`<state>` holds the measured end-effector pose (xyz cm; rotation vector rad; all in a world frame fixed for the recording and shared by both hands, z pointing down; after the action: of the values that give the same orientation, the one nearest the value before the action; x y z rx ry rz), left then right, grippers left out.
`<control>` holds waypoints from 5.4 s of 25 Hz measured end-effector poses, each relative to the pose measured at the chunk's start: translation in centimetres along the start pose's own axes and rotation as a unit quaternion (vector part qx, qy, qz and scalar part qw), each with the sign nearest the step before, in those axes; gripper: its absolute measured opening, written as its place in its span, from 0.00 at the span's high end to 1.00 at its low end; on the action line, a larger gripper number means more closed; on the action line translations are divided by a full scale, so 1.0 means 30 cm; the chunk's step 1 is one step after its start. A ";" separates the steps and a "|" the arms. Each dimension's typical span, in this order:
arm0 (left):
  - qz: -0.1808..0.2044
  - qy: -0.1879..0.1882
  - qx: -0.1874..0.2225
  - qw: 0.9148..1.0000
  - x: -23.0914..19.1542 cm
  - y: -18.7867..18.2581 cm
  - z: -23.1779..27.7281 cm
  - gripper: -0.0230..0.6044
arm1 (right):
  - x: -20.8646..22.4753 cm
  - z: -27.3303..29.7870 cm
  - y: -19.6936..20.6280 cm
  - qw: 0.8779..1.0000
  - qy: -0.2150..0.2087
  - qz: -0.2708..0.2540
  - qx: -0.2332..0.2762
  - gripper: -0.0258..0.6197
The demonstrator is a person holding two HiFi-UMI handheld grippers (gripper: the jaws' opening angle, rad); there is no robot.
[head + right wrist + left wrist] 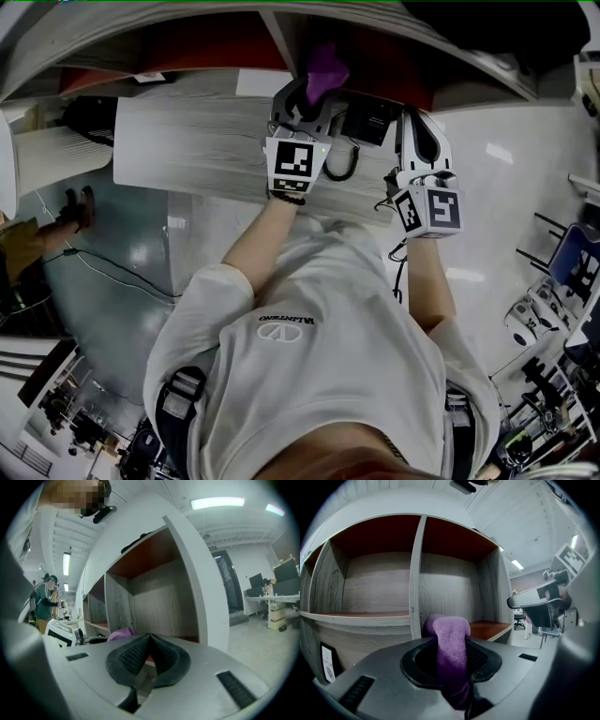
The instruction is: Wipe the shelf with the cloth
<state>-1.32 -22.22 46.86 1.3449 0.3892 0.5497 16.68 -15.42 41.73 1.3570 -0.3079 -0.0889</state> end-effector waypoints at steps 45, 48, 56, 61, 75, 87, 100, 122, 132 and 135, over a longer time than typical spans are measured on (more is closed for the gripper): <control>0.001 0.037 -0.003 0.999 0.325 -0.047 0.123 0.80 | 0.176 -0.089 0.026 1.000 -0.001 0.019 -0.002 0.96; 0.000 0.041 -0.003 0.999 0.342 -0.050 0.133 0.80 | 0.179 -0.089 0.028 1.000 -0.002 0.020 -0.002 0.96; 0.001 0.059 -0.001 0.998 0.396 -0.056 0.155 0.80 | 0.195 -0.100 0.028 1.000 0.003 0.024 0.001 0.96; 0.002 0.066 0.000 0.998 0.420 -0.063 0.167 0.80 | 0.206 -0.110 0.027 1.000 0.007 0.028 0.003 0.96; 0.007 0.097 -0.002 0.995 0.481 -0.072 0.198 0.80 | 0.221 -0.146 0.022 0.999 0.022 0.030 0.010 0.96; 0.003 0.118 -0.008 0.993 0.520 -0.088 0.217 0.80 | 0.229 -0.182 0.008 0.999 0.024 0.032 0.016 0.96; 0.018 0.118 0.025 0.992 0.510 -0.185 0.201 0.80 | 0.214 -0.180 -0.041 0.999 0.030 0.034 0.024 0.96; 0.020 0.119 0.067 0.990 0.503 -0.386 0.150 0.80 | 0.200 -0.219 -0.188 0.996 0.035 0.017 0.076 0.96; 0.021 0.120 0.089 0.988 0.502 -0.479 0.125 0.80 | 0.171 -0.218 -0.254 0.995 0.024 0.010 0.091 0.96; 0.021 0.122 0.094 0.988 0.503 -0.506 0.118 0.80 | 0.165 -0.222 -0.268 0.995 0.022 0.008 0.093 0.96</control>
<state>15.18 -18.26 33.38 1.4737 0.6254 0.7303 24.12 -12.04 33.55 1.5389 -0.2954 -0.0164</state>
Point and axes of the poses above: the fingertips, and each gripper's own axes: z forward along the fingers, x to its right, y out of its underside, the point moved 7 cm from there along -z, backward along the fingers, and after that the axes turned 1 degree about y, right-handed, at the moved point
